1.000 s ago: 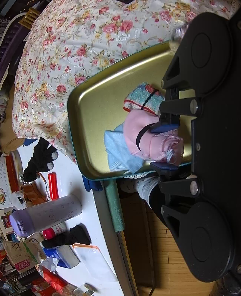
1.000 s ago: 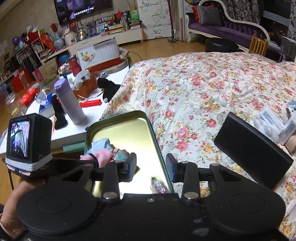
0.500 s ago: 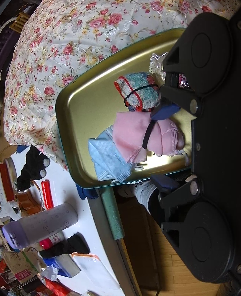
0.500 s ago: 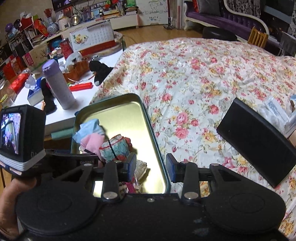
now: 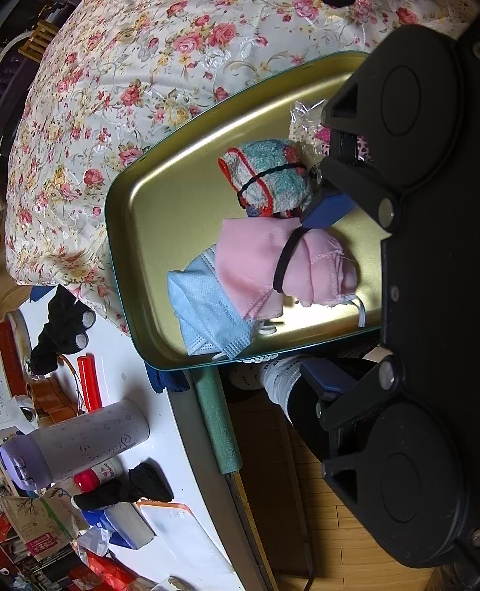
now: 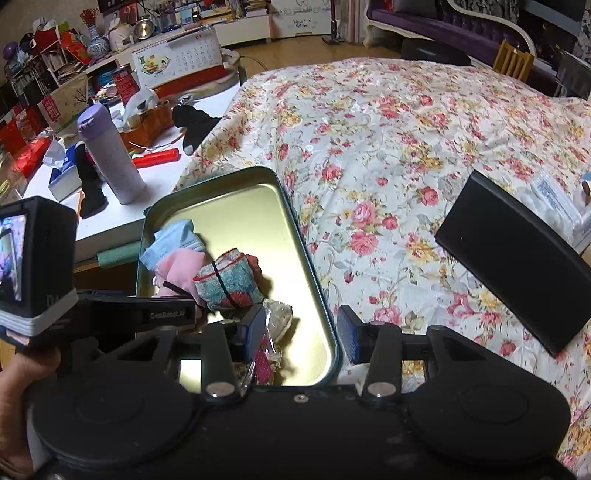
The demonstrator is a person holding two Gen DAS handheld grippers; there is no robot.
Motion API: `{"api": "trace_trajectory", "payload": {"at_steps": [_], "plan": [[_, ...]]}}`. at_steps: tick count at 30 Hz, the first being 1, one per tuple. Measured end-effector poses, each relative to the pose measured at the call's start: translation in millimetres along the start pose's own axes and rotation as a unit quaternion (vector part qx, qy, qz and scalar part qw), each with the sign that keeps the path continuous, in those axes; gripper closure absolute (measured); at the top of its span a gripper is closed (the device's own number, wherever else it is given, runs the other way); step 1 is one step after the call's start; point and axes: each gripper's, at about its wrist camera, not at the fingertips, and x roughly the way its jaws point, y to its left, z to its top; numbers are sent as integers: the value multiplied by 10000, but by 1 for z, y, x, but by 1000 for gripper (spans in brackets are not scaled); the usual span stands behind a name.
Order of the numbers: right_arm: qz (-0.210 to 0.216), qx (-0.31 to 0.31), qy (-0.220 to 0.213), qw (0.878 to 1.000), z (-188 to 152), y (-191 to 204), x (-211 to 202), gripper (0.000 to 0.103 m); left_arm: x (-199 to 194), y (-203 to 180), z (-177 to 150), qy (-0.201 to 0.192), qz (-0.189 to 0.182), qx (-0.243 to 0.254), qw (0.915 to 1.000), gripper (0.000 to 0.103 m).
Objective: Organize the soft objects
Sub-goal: 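Lower the pink plush into the tray and open the left tool while the right tool releases the bag, then withdraw both tools upward from the gold tray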
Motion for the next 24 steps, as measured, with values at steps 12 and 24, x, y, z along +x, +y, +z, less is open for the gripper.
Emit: {"api": "trace_trajectory", "payload": {"at_steps": [12, 24], "plan": [[-240, 187, 399, 9987, -10, -2, 2, 52, -22, -6, -11, -102, 1, 19, 9999, 12], [-299, 396, 363, 9981, -25, -16, -14, 48, -54, -18, -26, -269, -7, 67, 9996, 6]]}}
